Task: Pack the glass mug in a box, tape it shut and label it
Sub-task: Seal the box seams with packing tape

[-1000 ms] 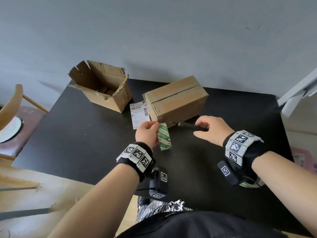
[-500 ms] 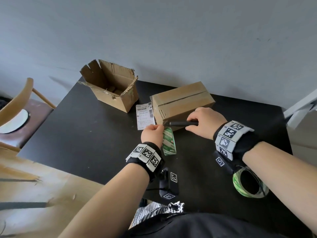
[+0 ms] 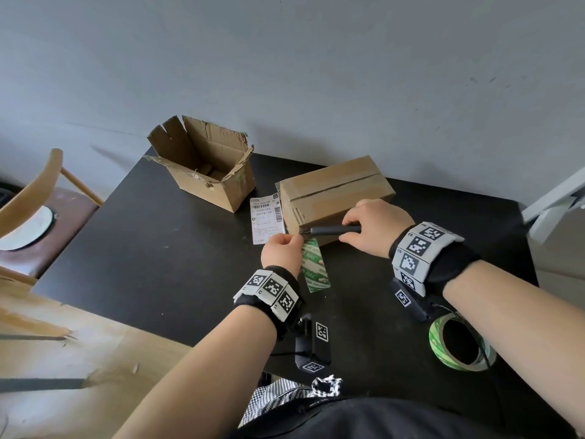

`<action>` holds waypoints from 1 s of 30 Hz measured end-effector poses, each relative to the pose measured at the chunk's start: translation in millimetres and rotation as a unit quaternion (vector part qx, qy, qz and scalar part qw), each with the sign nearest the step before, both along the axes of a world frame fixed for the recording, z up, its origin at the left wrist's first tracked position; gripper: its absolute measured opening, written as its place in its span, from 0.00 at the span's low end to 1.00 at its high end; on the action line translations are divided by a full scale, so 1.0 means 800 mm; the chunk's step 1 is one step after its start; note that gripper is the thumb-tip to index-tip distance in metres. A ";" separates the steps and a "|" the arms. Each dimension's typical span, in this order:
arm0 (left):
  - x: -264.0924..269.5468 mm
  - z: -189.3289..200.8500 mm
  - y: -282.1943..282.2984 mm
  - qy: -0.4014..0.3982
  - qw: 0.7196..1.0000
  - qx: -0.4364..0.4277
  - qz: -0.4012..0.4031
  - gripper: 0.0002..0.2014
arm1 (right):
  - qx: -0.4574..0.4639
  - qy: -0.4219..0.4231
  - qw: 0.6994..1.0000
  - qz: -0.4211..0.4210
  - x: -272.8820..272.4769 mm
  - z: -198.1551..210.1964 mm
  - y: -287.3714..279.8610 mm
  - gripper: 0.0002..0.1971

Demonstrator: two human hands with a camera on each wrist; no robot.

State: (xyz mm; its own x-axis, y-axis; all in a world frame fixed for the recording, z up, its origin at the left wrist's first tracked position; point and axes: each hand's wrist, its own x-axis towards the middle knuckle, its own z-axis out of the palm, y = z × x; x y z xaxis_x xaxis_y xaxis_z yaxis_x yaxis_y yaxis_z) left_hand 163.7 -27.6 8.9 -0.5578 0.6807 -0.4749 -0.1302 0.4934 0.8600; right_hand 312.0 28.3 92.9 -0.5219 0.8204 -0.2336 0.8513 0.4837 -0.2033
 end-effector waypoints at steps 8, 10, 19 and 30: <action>-0.005 -0.001 -0.004 0.039 0.999 -0.004 -0.029 0.07 | -0.012 0.006 1.000 -0.007 0.000 -0.004 -0.002 0.16; -0.006 0.000 -0.005 0.041 0.998 -0.003 -0.037 0.07 | -0.015 0.007 1.000 -0.013 0.002 -0.004 -0.002 0.16; -0.019 -0.006 -0.017 0.084 0.996 -0.018 -0.036 0.11 | -0.013 -0.028 0.999 -0.040 0.017 0.007 0.001 0.15; -0.010 0.000 -0.029 0.181 0.971 0.036 -0.153 0.03 | -0.099 -0.004 0.990 -0.102 0.032 -0.047 -0.013 0.15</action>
